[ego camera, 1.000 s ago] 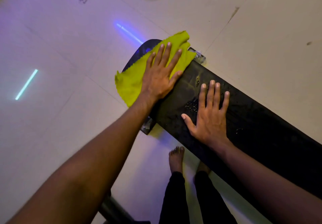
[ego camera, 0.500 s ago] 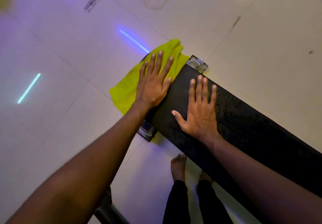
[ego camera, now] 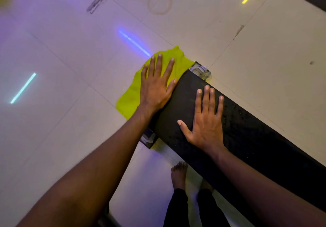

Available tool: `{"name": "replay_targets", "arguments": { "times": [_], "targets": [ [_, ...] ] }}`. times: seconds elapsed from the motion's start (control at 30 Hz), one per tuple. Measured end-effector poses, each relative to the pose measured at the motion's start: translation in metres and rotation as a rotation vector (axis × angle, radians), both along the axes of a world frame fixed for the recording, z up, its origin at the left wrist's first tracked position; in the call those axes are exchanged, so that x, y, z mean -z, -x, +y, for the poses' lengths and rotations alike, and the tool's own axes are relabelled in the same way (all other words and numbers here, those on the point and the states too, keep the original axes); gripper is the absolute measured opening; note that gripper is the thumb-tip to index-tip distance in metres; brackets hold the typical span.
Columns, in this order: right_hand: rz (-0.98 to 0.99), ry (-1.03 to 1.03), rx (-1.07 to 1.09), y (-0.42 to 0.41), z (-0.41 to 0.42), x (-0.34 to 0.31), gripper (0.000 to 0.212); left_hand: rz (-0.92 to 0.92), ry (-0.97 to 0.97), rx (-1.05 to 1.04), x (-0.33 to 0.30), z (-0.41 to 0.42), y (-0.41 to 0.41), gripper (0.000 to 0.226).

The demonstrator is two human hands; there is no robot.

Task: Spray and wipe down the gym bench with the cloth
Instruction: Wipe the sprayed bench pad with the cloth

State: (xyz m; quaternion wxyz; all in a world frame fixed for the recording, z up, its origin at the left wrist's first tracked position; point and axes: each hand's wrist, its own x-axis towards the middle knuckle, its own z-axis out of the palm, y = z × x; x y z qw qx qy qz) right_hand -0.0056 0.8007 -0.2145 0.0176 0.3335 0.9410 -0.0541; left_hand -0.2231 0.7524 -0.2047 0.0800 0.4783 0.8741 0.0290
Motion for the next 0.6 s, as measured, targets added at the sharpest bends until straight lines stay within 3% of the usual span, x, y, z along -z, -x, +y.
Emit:
{"name": "replay_targets", "arguments": {
  "times": [0.3,0.5,0.6],
  "targets": [
    [-0.017,0.008,0.009,0.001,0.0,-0.005,0.111,-0.001,0.008,-0.093,0.003,-0.08,-0.042,0.067],
    [-0.012,0.005,0.01,0.001,0.0,-0.003,0.112,0.024,0.013,0.181,0.001,-0.059,0.006,0.064],
    [-0.002,0.014,0.009,0.001,0.0,-0.002,0.112,0.044,-0.011,0.094,0.003,-0.059,0.001,0.065]
  ]
}}
